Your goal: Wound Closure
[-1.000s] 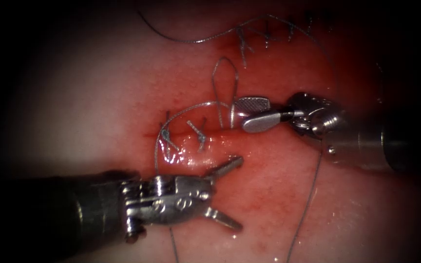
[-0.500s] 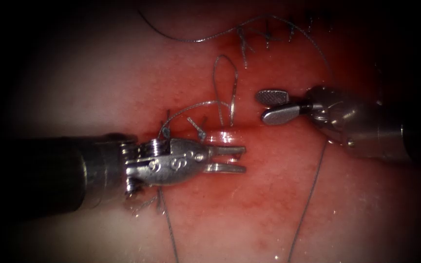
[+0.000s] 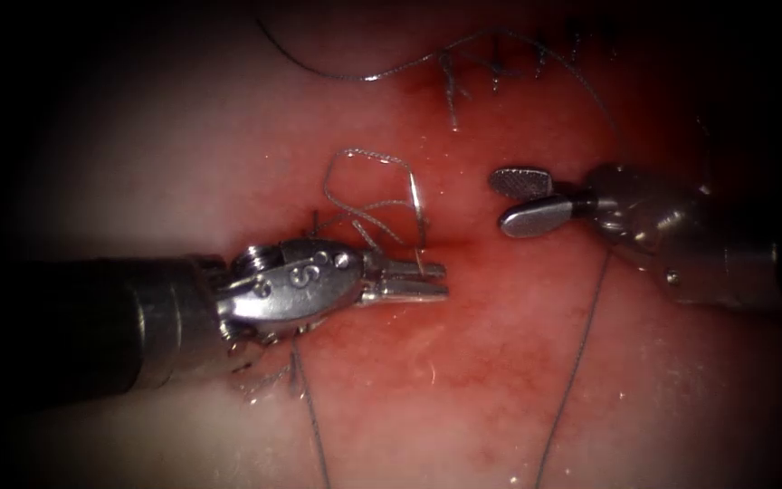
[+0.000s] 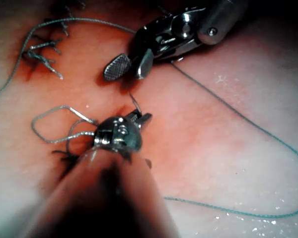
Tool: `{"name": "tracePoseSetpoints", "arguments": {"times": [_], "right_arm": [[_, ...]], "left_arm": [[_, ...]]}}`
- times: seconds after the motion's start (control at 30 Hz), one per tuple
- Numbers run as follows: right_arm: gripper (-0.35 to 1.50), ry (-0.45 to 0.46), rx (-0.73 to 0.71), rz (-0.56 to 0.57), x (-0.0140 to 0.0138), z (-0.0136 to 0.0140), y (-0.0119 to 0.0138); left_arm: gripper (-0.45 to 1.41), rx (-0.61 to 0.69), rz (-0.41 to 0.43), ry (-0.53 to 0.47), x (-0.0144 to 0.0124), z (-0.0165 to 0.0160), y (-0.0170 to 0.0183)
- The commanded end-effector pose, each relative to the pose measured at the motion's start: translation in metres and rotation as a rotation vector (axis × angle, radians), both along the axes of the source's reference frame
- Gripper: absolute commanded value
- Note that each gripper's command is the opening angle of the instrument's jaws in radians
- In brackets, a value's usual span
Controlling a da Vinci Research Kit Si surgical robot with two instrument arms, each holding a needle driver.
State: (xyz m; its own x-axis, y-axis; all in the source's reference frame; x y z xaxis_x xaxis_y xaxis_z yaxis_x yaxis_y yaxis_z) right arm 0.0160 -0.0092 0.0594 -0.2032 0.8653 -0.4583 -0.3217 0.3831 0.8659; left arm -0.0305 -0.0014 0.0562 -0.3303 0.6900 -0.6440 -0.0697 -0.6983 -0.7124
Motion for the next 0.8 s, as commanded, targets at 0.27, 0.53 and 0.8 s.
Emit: {"name": "tracePoseSetpoints", "arguments": {"times": [0.27,0.53,0.8], "right_arm": [[1.08,-0.173,-0.327,-0.153,0.0010,-0.0015,0.0004],[1.30,-0.281,-0.551,-0.329,0.0027,-0.0044,-0.0013],[1.35,-0.297,-0.748,-0.432,0.0078,-0.0084,-0.0053]], "left_arm": [[-0.45,0.251,-0.008,-0.088,-0.0001,-0.0041,-0.0021],[-0.45,0.409,-0.025,-0.211,0.0006,-0.0087,-0.0019],[-0.45,0.264,-0.002,-0.279,0.0024,-0.0128,-0.0021]]}}
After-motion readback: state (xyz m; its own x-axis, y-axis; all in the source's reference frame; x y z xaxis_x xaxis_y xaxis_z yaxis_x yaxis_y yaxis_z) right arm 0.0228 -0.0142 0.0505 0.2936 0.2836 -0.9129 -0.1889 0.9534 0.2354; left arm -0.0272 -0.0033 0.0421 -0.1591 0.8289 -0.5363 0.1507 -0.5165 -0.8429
